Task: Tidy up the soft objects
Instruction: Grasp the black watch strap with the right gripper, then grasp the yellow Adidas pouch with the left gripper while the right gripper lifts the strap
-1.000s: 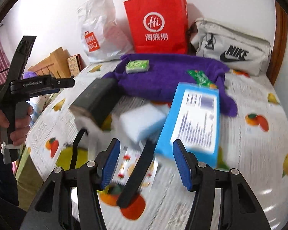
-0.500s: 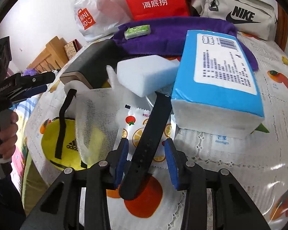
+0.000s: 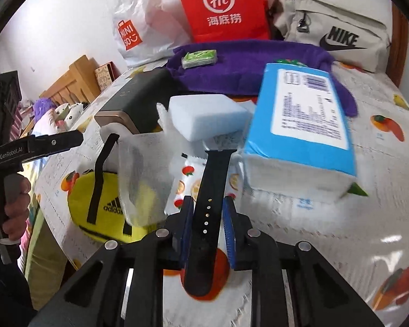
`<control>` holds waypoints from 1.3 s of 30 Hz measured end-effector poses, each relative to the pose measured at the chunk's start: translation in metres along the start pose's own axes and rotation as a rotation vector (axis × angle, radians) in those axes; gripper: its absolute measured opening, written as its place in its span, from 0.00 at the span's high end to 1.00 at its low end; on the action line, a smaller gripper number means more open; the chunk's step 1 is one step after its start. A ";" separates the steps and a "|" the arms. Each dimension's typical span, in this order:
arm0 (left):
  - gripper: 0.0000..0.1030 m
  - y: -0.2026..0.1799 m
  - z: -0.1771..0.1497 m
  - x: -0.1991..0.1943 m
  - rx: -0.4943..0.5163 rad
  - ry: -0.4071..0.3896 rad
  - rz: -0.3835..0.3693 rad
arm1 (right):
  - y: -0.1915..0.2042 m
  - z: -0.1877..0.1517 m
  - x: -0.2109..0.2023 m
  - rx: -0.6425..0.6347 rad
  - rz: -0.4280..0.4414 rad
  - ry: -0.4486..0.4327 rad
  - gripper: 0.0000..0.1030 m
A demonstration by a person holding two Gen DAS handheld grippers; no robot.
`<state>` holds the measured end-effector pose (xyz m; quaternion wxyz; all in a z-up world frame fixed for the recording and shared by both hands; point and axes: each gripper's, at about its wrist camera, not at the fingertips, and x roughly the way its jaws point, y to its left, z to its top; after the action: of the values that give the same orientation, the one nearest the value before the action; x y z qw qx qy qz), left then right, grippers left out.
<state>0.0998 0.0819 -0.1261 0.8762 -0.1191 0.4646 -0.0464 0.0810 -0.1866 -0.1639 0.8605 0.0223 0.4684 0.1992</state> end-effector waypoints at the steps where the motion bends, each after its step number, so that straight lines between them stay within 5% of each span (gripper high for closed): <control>1: 0.12 -0.001 -0.002 -0.001 0.001 0.002 -0.003 | -0.001 -0.004 -0.003 0.000 -0.003 0.006 0.79; 14: 0.12 -0.018 -0.025 -0.005 0.025 0.030 -0.043 | -0.023 -0.044 -0.012 0.001 -0.079 0.047 0.80; 20: 0.12 -0.019 -0.025 -0.003 0.028 0.036 -0.039 | -0.013 -0.044 -0.001 -0.057 -0.124 0.015 0.60; 21: 0.12 -0.019 -0.026 -0.003 0.028 0.038 -0.041 | -0.010 -0.044 0.000 -0.078 -0.143 0.009 0.60; 23: 0.12 -0.021 -0.028 -0.003 0.038 0.040 -0.056 | -0.004 -0.045 0.003 -0.131 -0.187 -0.012 0.81; 34: 0.15 -0.039 -0.046 0.014 0.097 0.084 -0.093 | -0.006 -0.038 -0.022 -0.094 -0.115 -0.072 0.80; 36: 0.39 -0.040 -0.050 0.020 0.098 0.085 -0.066 | -0.007 -0.039 -0.025 -0.098 -0.119 -0.074 0.80; 39: 0.51 -0.038 -0.052 0.027 0.081 0.103 -0.093 | -0.013 -0.042 -0.030 -0.087 -0.145 -0.076 0.80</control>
<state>0.0731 0.0318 -0.1665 0.8523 -0.1023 0.5006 -0.1122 0.0365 -0.2161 -0.1667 0.8900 -0.0414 0.4268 0.1552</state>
